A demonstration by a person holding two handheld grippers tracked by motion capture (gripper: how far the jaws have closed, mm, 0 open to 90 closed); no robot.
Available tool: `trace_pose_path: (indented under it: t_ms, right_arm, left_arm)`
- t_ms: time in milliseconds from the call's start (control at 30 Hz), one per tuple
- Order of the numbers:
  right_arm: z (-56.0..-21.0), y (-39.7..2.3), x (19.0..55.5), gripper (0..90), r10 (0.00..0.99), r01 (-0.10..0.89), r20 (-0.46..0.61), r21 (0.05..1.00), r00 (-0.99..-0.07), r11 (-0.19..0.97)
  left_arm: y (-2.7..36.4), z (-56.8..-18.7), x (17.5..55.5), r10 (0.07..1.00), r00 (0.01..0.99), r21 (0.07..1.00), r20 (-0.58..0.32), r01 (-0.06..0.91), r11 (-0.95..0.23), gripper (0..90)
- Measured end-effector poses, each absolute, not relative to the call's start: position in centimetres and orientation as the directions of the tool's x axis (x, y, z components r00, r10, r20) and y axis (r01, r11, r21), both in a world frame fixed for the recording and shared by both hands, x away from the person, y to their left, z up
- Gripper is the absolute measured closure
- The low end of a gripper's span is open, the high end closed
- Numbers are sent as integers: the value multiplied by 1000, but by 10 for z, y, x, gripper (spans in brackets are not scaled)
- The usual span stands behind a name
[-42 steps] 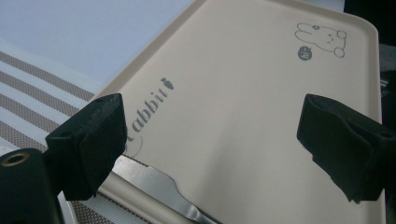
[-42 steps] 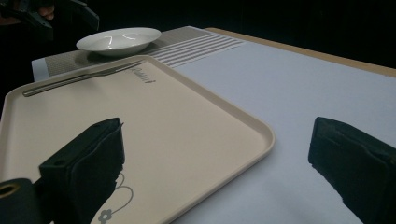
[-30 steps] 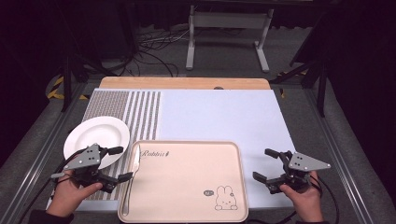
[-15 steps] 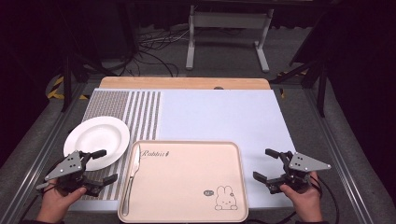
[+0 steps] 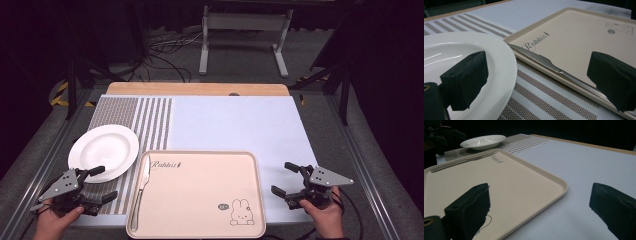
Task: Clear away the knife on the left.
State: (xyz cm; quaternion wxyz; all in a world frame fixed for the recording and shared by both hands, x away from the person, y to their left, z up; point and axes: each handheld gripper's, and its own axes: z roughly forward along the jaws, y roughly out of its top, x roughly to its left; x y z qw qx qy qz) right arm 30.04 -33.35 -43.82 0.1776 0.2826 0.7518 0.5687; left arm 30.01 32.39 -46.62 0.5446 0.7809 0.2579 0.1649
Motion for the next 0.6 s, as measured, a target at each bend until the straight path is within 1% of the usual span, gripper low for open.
trace_pose_path:
  t_ms: [167,333,600]
  right_arm:
    - [-442,-334,300,41,632,232,65,955,-772,185]
    - [-444,-335,299,41,636,236,68,955,-768,182]
    - [-444,-334,300,41,640,230,63,956,-766,181]
  left_arm:
    - [322,-471,302,575,818,925,-21,233,-299,50]
    - [323,-471,303,578,815,932,-49,245,-267,48]
    - [324,-471,302,580,813,936,-58,246,-251,45]
